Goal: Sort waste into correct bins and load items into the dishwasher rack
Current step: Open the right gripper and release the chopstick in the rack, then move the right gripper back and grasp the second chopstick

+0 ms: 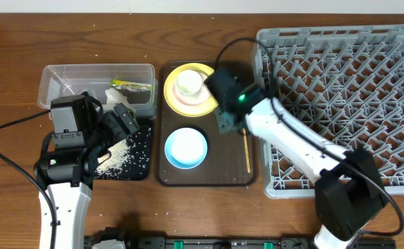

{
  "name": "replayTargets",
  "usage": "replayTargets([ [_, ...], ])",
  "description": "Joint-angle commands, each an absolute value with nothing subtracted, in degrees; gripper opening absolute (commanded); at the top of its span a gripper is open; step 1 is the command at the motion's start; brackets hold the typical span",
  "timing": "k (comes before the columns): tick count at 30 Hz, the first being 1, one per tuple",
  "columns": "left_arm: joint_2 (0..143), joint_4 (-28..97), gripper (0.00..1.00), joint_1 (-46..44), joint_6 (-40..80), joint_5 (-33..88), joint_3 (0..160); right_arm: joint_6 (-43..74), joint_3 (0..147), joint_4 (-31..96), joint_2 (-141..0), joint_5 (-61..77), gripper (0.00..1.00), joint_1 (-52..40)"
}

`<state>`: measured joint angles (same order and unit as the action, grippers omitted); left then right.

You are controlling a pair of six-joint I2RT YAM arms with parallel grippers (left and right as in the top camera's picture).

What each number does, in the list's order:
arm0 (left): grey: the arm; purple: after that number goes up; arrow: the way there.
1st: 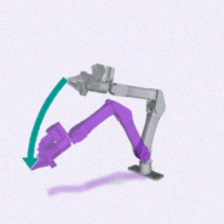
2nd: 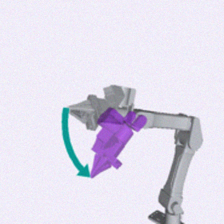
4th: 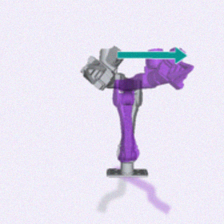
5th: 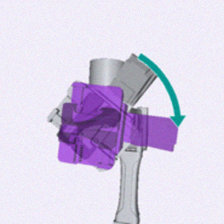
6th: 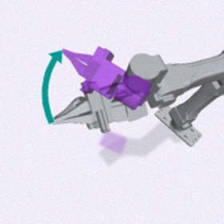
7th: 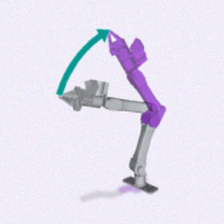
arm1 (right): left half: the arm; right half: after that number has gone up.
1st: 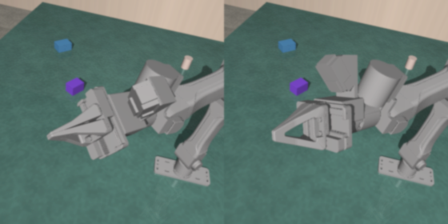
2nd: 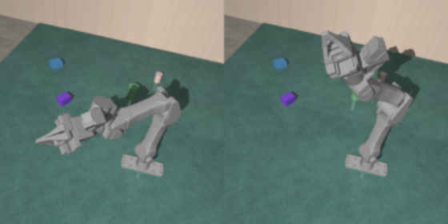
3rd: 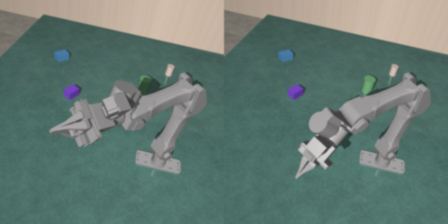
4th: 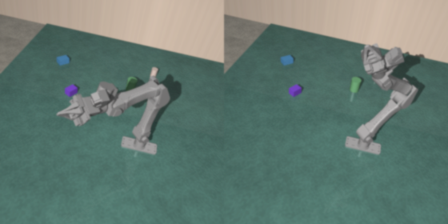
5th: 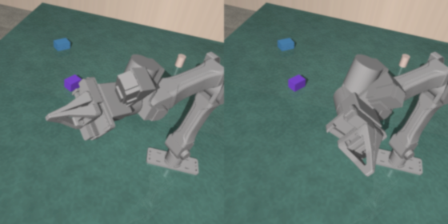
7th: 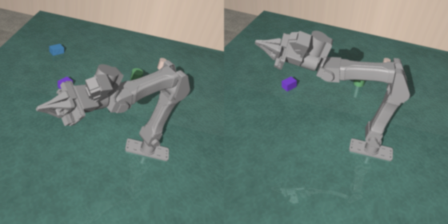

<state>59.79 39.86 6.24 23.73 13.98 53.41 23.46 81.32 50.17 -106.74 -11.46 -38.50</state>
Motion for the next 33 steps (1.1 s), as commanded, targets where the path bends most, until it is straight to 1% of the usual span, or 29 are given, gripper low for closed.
replayTargets([
  [1,59.8,39.9,0.95,6.5,23.0,13.8,54.7,27.4,78.0,48.5,-105.8,-17.4,0.37,-39.6],
  [9,59.8,39.9,0.95,6.5,23.0,13.8,54.7,27.4,69.5,38.5,-106.0,-17.4,0.36,-39.4],
  [19,59.8,39.9,0.95,6.5,23.0,13.8,54.7,27.4,63.5,32.4,-106.1,-18.2,0.37,-37.7],
  [22,59.8,39.9,0.95,6.5,23.0,13.8,54.7,27.4,62.3,31.1,-106.1,-18.2,0.38,-37.4],
  [23,59.8,39.9,0.95,6.5,23.0,13.8,54.7,27.4,61.4,30.2,-106.1,-18.2,0.41,-37.2],
  [24,59.8,39.9,0.96,6.5,23.0,13.8,54.7,27.4,60.9,29.8,-106.1,-18.2,0.42,-37.1],
  [27,59.8,39.9,0.95,6.5,23.0,13.8,54.7,27.4,59.2,27.8,-106.1,-18.1,0.43,-37.1],
  [33,59.8,39.9,0.95,6.5,23.0,13.8,54.7,27.4,57.5,25.0,-106.1,-17.1,0.38,-37.1],
])
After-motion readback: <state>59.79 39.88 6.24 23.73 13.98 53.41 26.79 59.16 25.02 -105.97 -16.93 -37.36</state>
